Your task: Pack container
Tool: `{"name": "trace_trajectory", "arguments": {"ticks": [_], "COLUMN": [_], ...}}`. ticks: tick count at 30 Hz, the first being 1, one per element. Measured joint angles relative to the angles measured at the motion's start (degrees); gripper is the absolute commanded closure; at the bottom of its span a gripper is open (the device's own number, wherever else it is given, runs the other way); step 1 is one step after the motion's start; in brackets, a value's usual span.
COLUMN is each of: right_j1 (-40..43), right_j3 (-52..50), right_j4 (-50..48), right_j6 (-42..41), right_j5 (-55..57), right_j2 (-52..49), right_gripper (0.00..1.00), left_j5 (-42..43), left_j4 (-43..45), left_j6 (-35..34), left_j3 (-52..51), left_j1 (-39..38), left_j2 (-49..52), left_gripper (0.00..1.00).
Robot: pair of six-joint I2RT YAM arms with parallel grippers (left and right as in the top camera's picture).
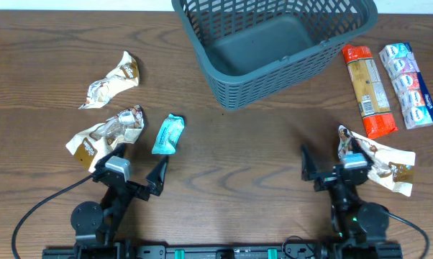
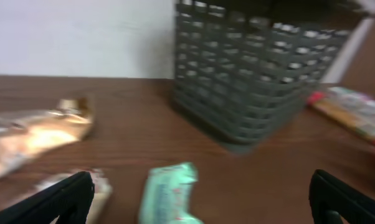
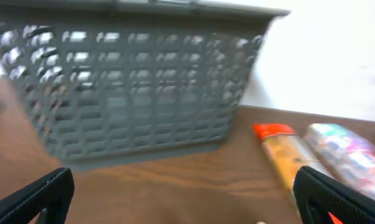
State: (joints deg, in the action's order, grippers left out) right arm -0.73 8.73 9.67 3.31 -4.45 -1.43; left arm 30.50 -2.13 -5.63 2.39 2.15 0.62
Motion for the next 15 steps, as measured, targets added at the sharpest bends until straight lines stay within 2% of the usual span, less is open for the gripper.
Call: {"name": "trace_trajectory", "arguments": {"ticks": [4, 7, 11, 15], "right_j1": [0.0, 0.0, 0.0, 0.0], "right_j3": [10.3, 19.5, 29.3, 32.2], "right_j4": [8.0, 14.1, 20.5, 26.6], "right_j6": [-0.2, -0.8, -1.6, -3.7], "right_j5": [4.7, 2.5, -9.4, -24.7], "right_j2": [-3.4, -8.7, -13.8, -14.6], "right_gripper": [0.01, 0.01, 0.01, 0.01], "left_j5": [2.6, 4.1, 7.0, 9.9], "left_j4": [-1.2, -0.5, -0.4, -1.3], "left_j6": [-2.2, -4.0, -8.4, -13.4], "left_j3": [0.8, 1.8, 2.4, 2.4], "left_j1": [0.0, 0.0, 0.0, 0.0], "left_j2": [0.0, 0.0, 0.0, 0.0], "left_gripper": [0.01, 0.01, 0.01, 0.01]}}
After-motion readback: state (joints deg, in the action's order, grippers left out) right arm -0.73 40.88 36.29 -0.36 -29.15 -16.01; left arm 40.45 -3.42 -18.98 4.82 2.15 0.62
